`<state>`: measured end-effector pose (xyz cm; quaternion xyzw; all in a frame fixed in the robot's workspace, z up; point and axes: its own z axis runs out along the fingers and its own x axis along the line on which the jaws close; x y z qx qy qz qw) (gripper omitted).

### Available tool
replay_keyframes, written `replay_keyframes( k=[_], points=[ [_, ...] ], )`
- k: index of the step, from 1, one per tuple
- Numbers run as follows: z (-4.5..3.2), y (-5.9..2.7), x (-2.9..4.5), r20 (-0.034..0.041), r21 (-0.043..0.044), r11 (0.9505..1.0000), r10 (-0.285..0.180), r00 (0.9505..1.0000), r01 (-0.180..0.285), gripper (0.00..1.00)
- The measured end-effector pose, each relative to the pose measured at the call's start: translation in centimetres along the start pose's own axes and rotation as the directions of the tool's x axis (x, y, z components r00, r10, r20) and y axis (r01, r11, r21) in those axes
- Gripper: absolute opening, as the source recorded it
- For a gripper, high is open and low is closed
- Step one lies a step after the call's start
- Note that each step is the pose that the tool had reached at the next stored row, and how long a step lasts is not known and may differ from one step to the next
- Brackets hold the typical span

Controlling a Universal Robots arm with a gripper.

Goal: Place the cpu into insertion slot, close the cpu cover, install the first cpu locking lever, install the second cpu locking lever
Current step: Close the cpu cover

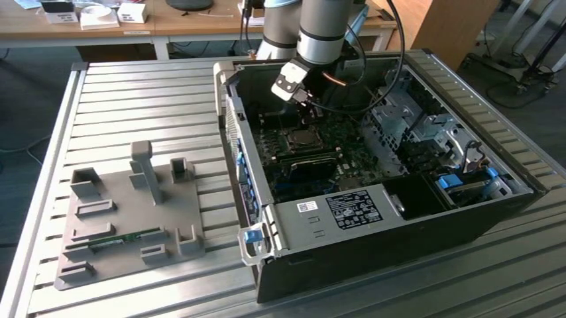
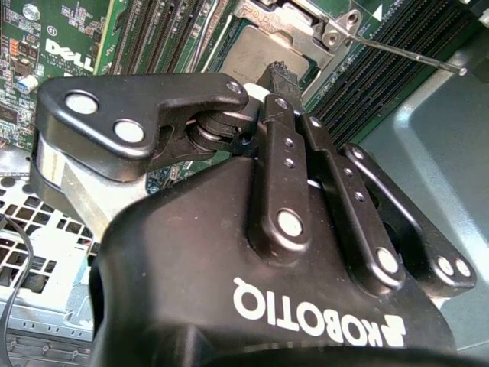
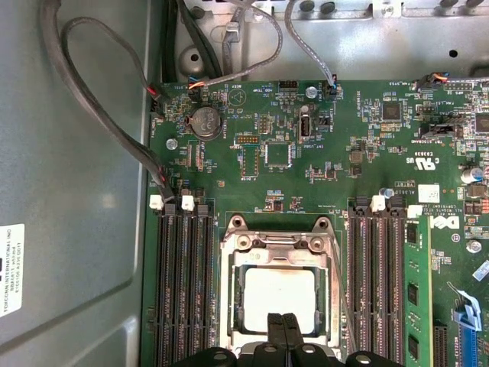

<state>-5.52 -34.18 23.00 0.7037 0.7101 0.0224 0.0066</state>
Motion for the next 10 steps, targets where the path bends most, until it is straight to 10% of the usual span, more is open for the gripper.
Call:
replay_keyframes(
  k=[10],
  points=[
    [0.05,-0.01,0.00,-0.0051,0.0023,0.9928,-0.119,0.9928,0.119,0.11]
  ],
)
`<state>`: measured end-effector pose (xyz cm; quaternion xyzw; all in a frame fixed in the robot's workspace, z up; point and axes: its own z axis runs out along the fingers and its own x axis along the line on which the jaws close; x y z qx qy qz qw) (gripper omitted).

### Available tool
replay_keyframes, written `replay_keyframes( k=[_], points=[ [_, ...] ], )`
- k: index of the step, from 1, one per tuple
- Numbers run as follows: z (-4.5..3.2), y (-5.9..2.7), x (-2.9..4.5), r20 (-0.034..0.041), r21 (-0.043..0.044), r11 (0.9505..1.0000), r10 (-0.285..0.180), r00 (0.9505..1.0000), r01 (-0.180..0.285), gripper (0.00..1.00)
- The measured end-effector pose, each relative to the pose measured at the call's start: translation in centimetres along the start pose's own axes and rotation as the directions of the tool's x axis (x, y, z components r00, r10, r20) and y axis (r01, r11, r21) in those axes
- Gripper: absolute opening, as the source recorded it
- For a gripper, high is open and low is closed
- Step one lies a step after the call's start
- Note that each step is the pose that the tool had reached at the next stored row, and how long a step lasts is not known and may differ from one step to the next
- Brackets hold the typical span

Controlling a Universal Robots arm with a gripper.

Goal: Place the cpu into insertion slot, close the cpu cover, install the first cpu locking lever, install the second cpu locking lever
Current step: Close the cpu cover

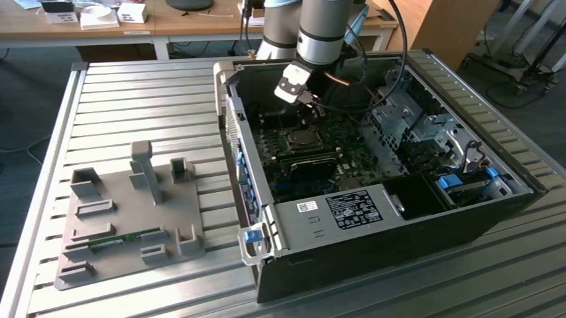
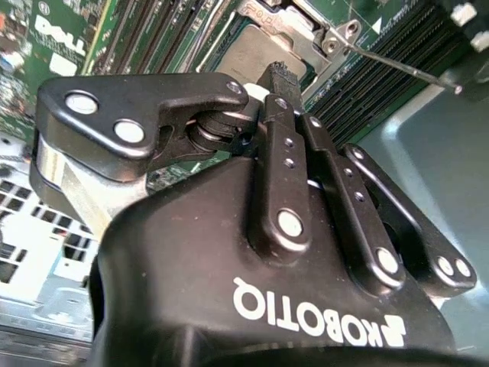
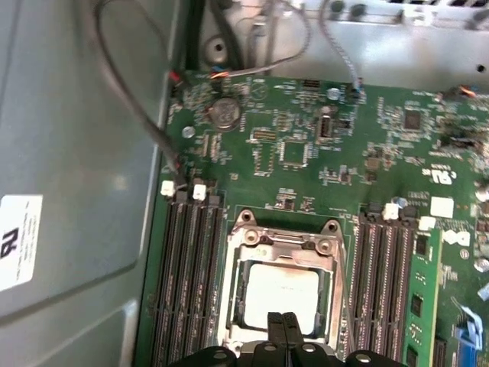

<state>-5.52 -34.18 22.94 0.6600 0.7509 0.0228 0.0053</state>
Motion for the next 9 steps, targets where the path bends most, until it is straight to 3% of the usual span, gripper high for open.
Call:
replay_keyframes(
  k=[5,9],
  points=[
    [0.07,0.00,0.00,-0.0034,0.0020,0.9960,-0.090,0.9960,0.090,0.11],
    [0.13,-0.01,0.00,-0.0062,0.0032,0.9867,-0.163,0.9867,0.163,0.11]
  ],
)
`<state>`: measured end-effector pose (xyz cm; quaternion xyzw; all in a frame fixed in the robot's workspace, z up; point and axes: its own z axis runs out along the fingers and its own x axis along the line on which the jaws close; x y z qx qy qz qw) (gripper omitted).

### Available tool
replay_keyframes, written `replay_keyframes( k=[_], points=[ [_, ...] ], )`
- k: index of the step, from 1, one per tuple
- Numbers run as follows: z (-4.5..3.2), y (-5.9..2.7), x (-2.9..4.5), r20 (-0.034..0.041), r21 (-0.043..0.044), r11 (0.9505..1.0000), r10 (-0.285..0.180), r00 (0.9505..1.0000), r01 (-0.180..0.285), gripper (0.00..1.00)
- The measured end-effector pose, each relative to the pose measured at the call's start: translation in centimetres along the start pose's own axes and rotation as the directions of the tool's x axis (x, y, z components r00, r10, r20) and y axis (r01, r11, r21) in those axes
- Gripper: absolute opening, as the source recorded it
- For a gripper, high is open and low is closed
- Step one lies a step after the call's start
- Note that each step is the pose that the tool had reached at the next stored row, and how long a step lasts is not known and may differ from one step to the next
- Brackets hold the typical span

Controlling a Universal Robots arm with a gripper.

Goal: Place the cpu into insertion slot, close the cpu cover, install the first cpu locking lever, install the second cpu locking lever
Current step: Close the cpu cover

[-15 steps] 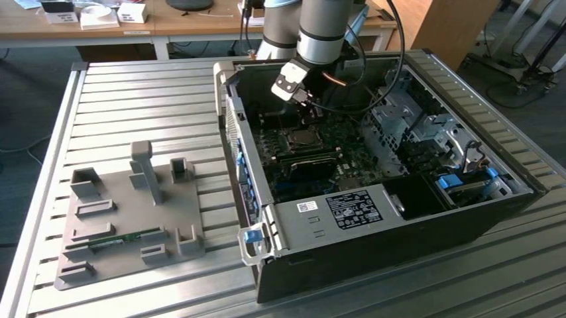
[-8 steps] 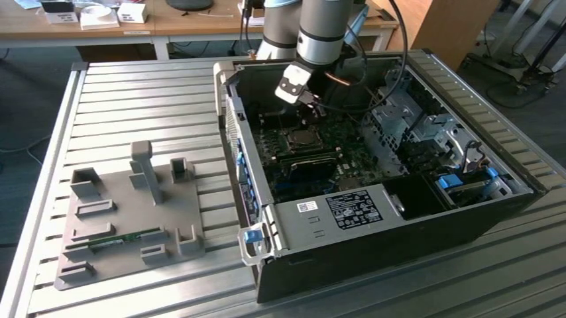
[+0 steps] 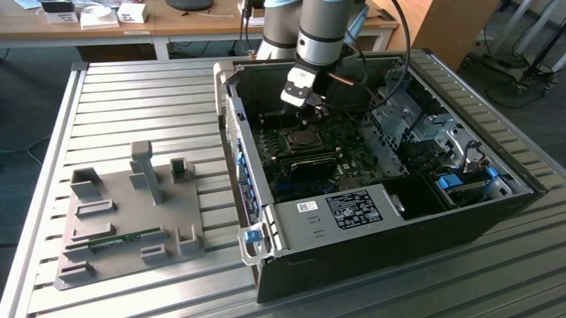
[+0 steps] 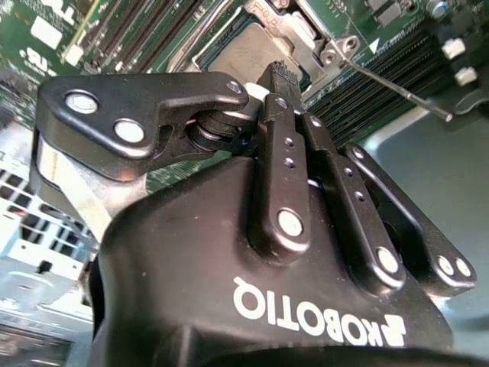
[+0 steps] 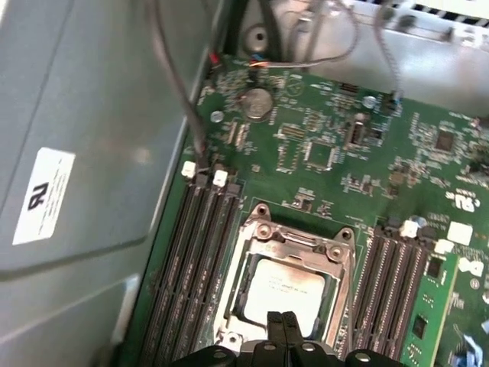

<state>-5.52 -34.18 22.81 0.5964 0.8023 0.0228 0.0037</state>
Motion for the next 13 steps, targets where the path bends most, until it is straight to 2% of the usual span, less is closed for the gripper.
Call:
replay_keyframes(
  k=[3,7,10,13],
  points=[
    [0.05,0.00,0.00,-0.0020,0.0012,0.9986,-0.054,0.9985,0.054,0.11],
    [0.12,0.00,0.00,-0.0050,0.0025,0.9920,-0.126,0.9920,0.126,0.11],
    [0.17,-0.01,0.00,-0.0072,0.0034,0.9837,-0.180,0.9837,0.180,0.11],
    [0.23,-0.01,0.00,-0.0096,0.0041,0.9722,-0.234,0.9722,0.234,0.11]
  ],
)
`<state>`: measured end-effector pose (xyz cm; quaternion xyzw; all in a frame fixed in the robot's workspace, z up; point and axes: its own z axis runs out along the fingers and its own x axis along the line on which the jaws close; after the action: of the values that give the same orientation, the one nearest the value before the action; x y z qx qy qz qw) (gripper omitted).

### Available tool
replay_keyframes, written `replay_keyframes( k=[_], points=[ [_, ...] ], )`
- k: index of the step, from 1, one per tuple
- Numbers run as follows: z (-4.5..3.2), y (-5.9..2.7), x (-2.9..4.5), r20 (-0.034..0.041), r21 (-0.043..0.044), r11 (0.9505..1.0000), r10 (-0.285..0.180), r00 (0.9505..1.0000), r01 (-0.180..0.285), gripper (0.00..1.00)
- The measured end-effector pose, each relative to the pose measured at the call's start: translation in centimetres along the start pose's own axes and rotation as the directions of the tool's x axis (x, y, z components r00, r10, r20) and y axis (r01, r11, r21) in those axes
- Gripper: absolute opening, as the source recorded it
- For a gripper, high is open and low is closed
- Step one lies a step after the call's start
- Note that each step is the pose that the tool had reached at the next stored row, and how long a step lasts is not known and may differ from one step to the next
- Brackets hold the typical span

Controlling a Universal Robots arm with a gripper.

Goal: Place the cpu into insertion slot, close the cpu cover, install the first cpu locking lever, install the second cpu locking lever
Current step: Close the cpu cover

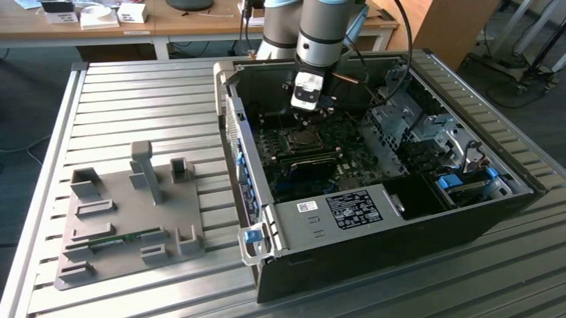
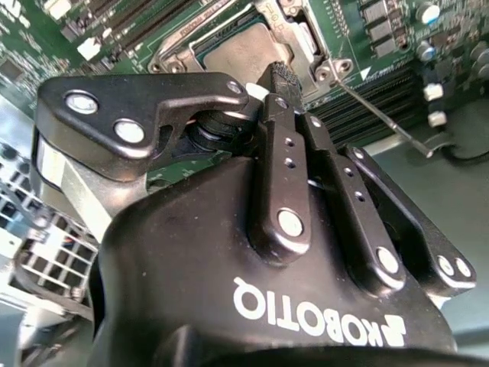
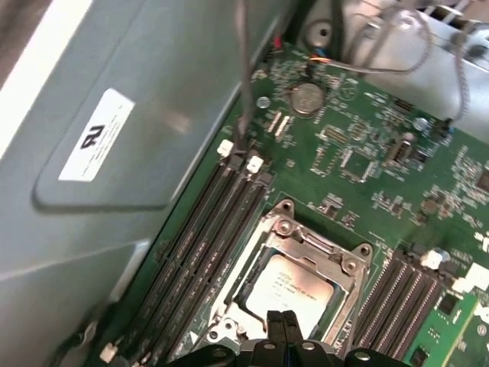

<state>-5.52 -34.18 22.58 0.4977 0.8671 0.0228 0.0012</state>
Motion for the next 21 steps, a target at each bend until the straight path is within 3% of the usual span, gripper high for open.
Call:
replay_keyframes(
  k=[3,6,11,16,21],
  points=[
    [0.05,0.00,0.00,-0.0021,0.0012,0.9985,-0.054,0.9985,0.054,0.11],
    [0.11,-0.01,0.00,-0.0043,0.0022,0.9941,-0.109,0.9941,0.109,0.11],
    [0.20,-0.01,0.00,-0.0081,0.0036,0.9802,-0.198,0.9802,0.198,0.11],
    [0.29,-0.01,-0.01,-0.0119,0.0047,0.9582,-0.286,0.9581,0.286,0.11],
    [0.37,-0.02,-0.01,-0.0158,0.0055,0.9280,-0.372,0.9280,0.372,0.11]
  ],
)
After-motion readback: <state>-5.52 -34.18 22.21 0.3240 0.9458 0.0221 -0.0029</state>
